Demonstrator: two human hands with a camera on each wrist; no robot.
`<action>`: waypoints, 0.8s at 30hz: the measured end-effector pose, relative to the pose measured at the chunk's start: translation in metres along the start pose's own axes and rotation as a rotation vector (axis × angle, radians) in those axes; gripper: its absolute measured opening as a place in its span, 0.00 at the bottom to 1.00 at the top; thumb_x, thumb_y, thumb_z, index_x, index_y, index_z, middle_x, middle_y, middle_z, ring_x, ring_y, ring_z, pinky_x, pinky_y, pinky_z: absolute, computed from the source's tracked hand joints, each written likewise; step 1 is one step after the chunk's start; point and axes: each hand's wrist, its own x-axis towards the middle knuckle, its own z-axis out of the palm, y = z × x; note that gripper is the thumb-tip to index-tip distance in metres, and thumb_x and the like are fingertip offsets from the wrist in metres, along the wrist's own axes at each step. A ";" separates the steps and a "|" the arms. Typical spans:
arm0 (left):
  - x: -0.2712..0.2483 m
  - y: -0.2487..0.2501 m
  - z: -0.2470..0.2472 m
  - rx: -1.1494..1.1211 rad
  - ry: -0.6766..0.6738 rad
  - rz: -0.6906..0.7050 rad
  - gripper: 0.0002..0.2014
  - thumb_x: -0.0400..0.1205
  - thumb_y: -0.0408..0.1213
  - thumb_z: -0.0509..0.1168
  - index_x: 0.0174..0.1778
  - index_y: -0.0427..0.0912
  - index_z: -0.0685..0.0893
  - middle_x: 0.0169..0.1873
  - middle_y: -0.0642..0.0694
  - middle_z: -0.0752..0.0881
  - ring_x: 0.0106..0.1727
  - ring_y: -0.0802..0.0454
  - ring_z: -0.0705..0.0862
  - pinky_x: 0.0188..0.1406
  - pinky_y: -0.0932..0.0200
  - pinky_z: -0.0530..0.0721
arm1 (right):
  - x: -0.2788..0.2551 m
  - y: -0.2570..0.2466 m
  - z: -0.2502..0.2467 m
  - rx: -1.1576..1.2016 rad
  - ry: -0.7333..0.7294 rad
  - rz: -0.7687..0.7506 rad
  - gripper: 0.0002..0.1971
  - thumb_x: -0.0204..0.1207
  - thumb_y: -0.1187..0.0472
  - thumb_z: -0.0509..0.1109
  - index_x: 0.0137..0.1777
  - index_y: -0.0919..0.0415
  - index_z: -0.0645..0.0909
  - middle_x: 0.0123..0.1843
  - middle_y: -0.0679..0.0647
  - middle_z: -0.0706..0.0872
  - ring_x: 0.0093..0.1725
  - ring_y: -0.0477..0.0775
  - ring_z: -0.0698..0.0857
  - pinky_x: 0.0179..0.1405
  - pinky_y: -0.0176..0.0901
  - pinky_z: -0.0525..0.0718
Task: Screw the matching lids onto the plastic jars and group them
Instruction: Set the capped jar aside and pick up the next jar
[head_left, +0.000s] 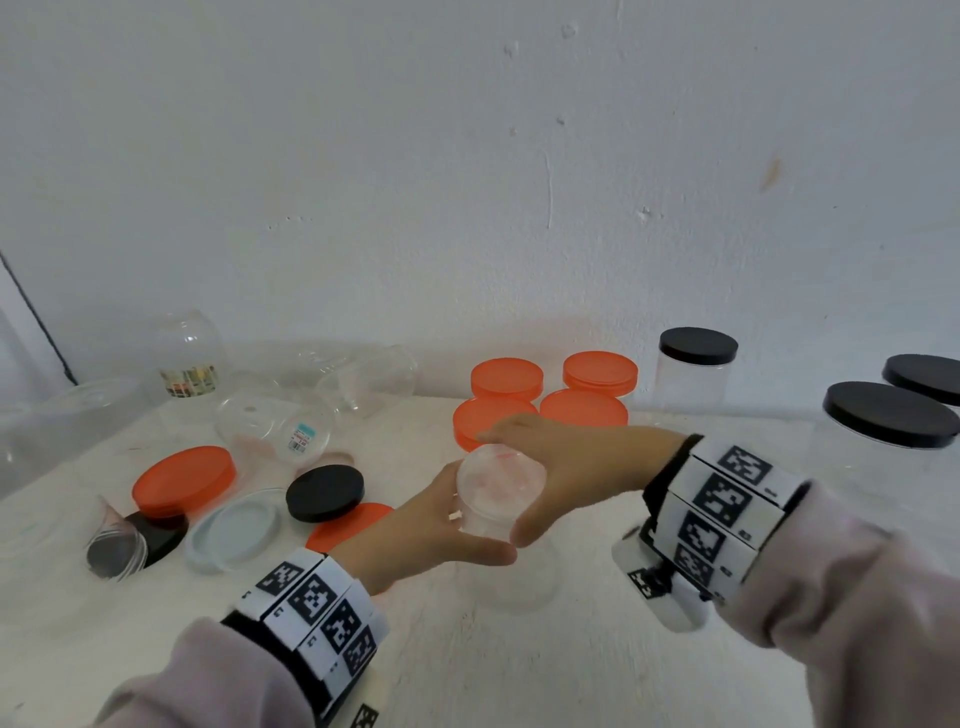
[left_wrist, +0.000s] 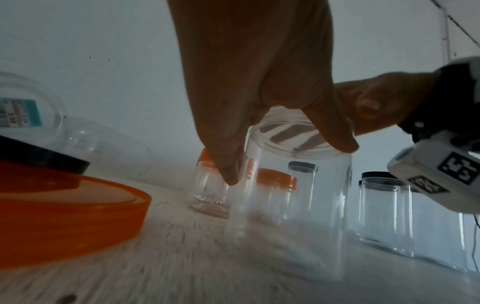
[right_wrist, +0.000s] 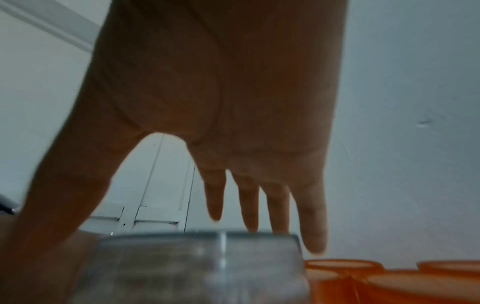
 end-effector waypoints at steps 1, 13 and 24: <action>0.001 0.000 0.001 -0.005 -0.012 0.005 0.39 0.68 0.44 0.81 0.63 0.74 0.63 0.64 0.72 0.72 0.63 0.76 0.73 0.51 0.79 0.76 | 0.003 -0.004 -0.004 -0.049 -0.048 0.016 0.51 0.66 0.47 0.80 0.84 0.44 0.51 0.79 0.42 0.59 0.79 0.49 0.60 0.77 0.52 0.65; 0.000 -0.002 0.003 -0.031 -0.014 0.005 0.38 0.69 0.47 0.79 0.62 0.76 0.61 0.59 0.79 0.69 0.62 0.77 0.72 0.45 0.81 0.74 | 0.014 -0.021 -0.020 -0.306 -0.151 0.148 0.49 0.60 0.30 0.76 0.79 0.35 0.57 0.65 0.41 0.65 0.67 0.50 0.70 0.63 0.54 0.76; 0.001 -0.003 0.002 -0.001 -0.017 0.008 0.42 0.70 0.47 0.78 0.73 0.64 0.57 0.67 0.68 0.68 0.73 0.60 0.67 0.65 0.70 0.72 | 0.014 -0.027 -0.024 -0.297 -0.223 0.150 0.55 0.61 0.36 0.79 0.81 0.31 0.45 0.82 0.41 0.55 0.80 0.54 0.60 0.72 0.58 0.67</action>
